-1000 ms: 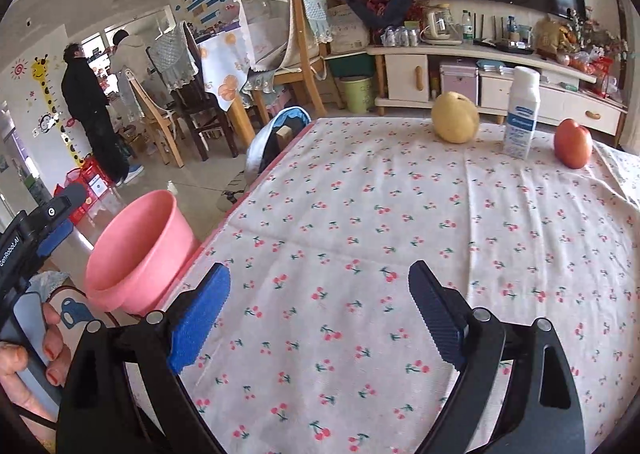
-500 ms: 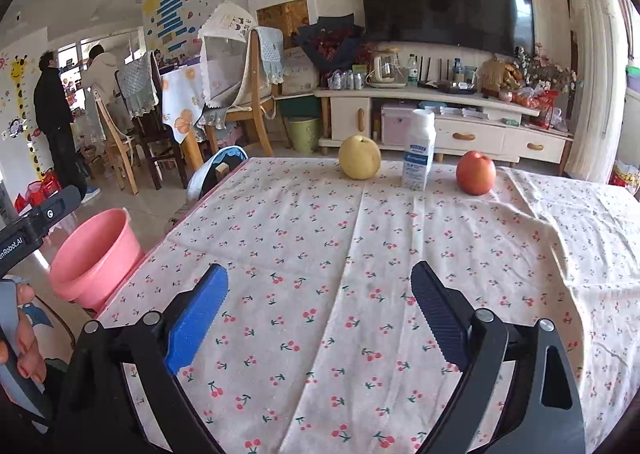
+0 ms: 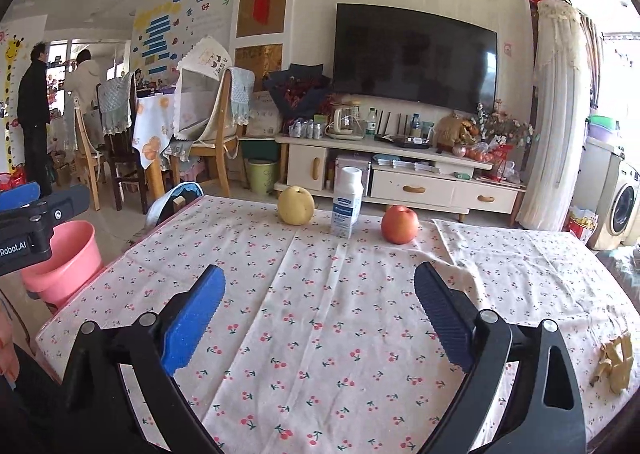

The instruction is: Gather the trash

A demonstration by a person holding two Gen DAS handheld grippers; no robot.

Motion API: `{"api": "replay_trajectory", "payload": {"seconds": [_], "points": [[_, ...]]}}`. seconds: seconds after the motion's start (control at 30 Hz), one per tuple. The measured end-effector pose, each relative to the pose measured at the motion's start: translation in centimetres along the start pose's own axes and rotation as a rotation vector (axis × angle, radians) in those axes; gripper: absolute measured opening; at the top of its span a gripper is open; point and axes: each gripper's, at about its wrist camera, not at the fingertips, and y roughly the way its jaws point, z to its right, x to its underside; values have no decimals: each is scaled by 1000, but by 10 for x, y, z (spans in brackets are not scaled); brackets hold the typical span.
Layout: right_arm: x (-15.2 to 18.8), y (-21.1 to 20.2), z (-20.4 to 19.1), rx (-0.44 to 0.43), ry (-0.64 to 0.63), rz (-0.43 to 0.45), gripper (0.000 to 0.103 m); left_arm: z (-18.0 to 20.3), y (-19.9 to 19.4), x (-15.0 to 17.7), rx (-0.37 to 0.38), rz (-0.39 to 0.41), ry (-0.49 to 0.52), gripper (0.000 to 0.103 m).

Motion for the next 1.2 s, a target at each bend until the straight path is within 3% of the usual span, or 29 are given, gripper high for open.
{"api": "replay_trajectory", "payload": {"seconds": [0.5,1.2], "points": [[12,-30,43,99,60,38,95,59,-32,-5,46,49,73,99],[17,-37,44,124,32,58,95,65,-34,-4,34,46,90,99]]}}
